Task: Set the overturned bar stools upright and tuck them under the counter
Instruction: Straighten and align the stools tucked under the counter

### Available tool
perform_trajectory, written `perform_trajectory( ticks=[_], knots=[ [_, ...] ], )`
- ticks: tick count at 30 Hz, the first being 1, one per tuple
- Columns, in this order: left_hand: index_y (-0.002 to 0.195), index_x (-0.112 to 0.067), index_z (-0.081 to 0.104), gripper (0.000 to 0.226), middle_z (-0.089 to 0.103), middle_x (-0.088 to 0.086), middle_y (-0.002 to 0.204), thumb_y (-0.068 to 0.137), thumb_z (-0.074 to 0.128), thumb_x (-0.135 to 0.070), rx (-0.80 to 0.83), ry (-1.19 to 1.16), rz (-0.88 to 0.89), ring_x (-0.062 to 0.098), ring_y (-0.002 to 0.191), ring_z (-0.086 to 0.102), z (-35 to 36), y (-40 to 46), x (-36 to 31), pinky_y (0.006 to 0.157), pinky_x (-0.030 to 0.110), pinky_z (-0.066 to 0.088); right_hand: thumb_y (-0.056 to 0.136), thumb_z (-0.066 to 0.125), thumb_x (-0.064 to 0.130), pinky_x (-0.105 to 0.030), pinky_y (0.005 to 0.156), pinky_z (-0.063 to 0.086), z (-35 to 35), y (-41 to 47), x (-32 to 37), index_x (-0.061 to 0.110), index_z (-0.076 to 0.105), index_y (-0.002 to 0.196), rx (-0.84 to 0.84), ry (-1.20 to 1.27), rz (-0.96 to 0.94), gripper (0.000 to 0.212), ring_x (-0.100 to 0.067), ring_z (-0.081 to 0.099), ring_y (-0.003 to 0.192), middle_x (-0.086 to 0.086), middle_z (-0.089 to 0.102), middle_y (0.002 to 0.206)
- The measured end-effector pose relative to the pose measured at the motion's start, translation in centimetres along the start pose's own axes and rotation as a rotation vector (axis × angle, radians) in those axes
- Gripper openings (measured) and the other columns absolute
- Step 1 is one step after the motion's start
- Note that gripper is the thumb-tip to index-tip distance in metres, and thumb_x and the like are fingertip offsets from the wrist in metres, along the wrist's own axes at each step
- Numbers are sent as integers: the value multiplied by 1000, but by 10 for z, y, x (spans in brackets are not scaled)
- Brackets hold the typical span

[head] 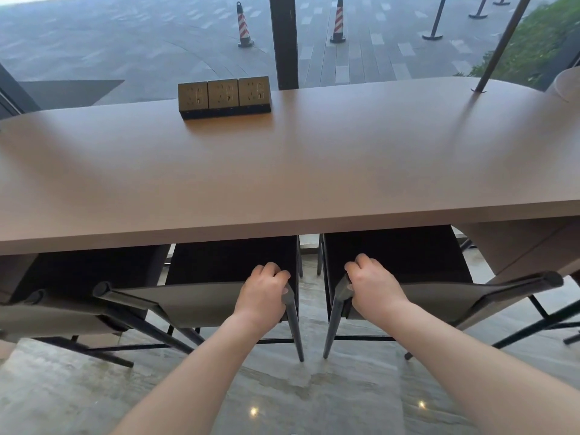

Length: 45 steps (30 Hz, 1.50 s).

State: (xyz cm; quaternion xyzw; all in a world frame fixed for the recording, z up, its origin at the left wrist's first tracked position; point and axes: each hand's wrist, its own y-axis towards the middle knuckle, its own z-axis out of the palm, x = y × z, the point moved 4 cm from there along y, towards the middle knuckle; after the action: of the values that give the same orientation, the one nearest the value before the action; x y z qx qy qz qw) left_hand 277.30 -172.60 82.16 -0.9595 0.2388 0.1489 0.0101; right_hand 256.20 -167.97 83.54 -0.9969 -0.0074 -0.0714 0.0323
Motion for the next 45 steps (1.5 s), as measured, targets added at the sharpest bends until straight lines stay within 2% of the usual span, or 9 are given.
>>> perform_trajectory(
  ticks=[4,16,23,30,34,38,41,43,45],
  knots=[
    [124,-10,66,34,61,7,118,91,60,-4,-16,-5,9,29,105,52,-1,-1,-1,78,35,48,89,56,7,-21,66,33,0,0,1,12,57,115,16,-12,-12,26,-15,39,84,-3,49,109],
    [123,-8,66,36,62,7,118,89,62,-2,-33,-29,24,28,104,53,-2,-1,-1,80,38,52,91,56,9,-20,64,33,3,4,1,12,57,115,29,40,-7,24,-14,40,82,-3,46,108],
    [114,-4,71,32,66,11,108,83,67,4,-56,-32,40,33,96,58,-2,-1,-4,73,41,54,89,57,7,-22,63,33,4,4,1,11,57,116,28,44,-29,27,-15,40,82,-4,45,106],
    [131,-16,60,34,55,2,125,97,54,-13,70,-32,-9,21,111,46,-3,4,-1,89,33,47,86,58,6,-24,59,34,0,2,3,11,55,109,36,1,-22,24,-17,40,80,-2,40,102],
    [130,-26,58,34,53,-4,125,97,56,-34,180,-58,-35,17,115,48,-25,19,-1,91,33,46,86,62,10,-24,63,40,0,1,3,12,52,119,24,-4,-21,35,-18,45,90,-4,45,114],
    [120,-32,62,26,57,-16,113,95,59,-38,117,-301,-75,5,103,57,-50,22,-8,86,25,47,94,54,27,-27,64,41,-7,0,5,16,49,129,3,30,38,37,-19,47,96,-3,47,119],
    [104,-39,66,12,68,-18,100,93,62,-39,105,-656,-164,-4,95,62,-62,14,-16,78,12,47,95,52,40,-29,70,48,-18,-4,7,20,49,131,-59,287,130,41,-17,49,100,2,46,123],
    [106,-36,69,15,73,-16,103,94,62,-39,94,-986,-256,1,100,66,-71,9,-21,81,18,51,95,52,44,-27,75,47,-29,-9,8,24,51,131,-103,577,205,41,-10,51,101,7,49,122],
    [113,-26,69,22,74,-5,108,97,58,-36,72,-1315,-352,15,106,69,-76,4,-23,85,30,52,95,52,44,-24,82,47,-38,-15,8,30,55,126,-147,873,270,34,-3,54,103,13,55,118]
  ],
)
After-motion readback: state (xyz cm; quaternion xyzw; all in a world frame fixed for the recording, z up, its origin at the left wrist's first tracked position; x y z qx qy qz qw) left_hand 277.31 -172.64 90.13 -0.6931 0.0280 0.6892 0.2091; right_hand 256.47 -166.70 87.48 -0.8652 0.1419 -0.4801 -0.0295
